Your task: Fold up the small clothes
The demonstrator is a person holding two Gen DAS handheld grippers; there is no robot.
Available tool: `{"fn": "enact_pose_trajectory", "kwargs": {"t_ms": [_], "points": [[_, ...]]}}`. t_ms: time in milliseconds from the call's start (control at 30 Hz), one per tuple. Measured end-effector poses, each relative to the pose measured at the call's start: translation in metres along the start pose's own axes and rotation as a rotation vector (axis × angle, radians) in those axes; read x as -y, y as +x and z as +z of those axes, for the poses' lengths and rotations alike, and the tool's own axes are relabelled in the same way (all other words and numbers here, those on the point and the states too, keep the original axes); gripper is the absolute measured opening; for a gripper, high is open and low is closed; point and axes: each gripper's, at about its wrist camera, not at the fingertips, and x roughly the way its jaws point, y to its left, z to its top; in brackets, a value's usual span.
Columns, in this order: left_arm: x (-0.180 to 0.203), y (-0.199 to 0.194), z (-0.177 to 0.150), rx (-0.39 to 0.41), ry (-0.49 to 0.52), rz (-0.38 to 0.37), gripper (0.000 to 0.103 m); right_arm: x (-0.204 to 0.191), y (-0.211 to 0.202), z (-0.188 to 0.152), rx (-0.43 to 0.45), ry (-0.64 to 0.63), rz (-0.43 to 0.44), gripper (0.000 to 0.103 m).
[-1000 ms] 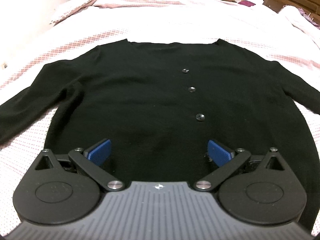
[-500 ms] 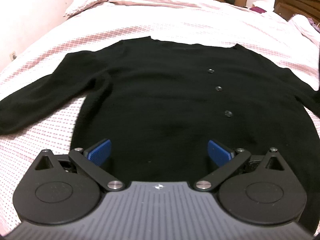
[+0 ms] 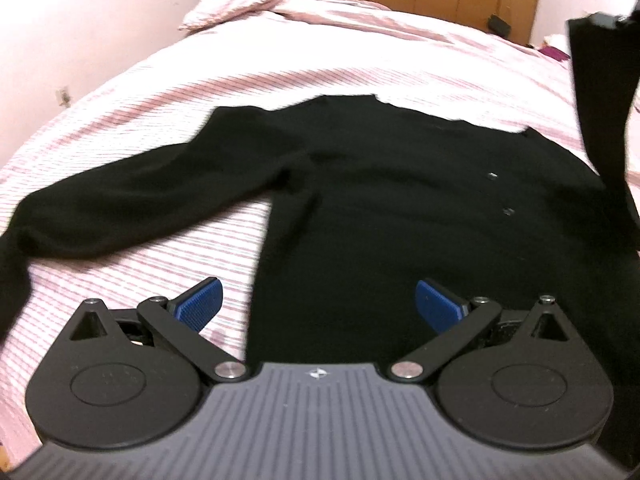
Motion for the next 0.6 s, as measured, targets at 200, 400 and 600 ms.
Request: {"fn": "enact_pose_trajectory", "kwargs": {"t_ms": [200, 400, 600], "points": [[-0.025, -0.003, 0.001, 0.014, -0.035, 0.032, 0.103, -0.038, 0.043, -0.051, -0.15, -0.068, 0.074, 0.009], [-0.039, 0.001, -0.001, 0.014, -0.051, 0.05, 0.103, -0.07, 0.073, -0.099, -0.276, -0.09, 0.134, 0.009], [-0.046, 0.009, -0.003, 0.001, -0.08, 0.058, 0.103, -0.083, 0.089, -0.131, -0.423, -0.1, 0.144, 0.013]]}}
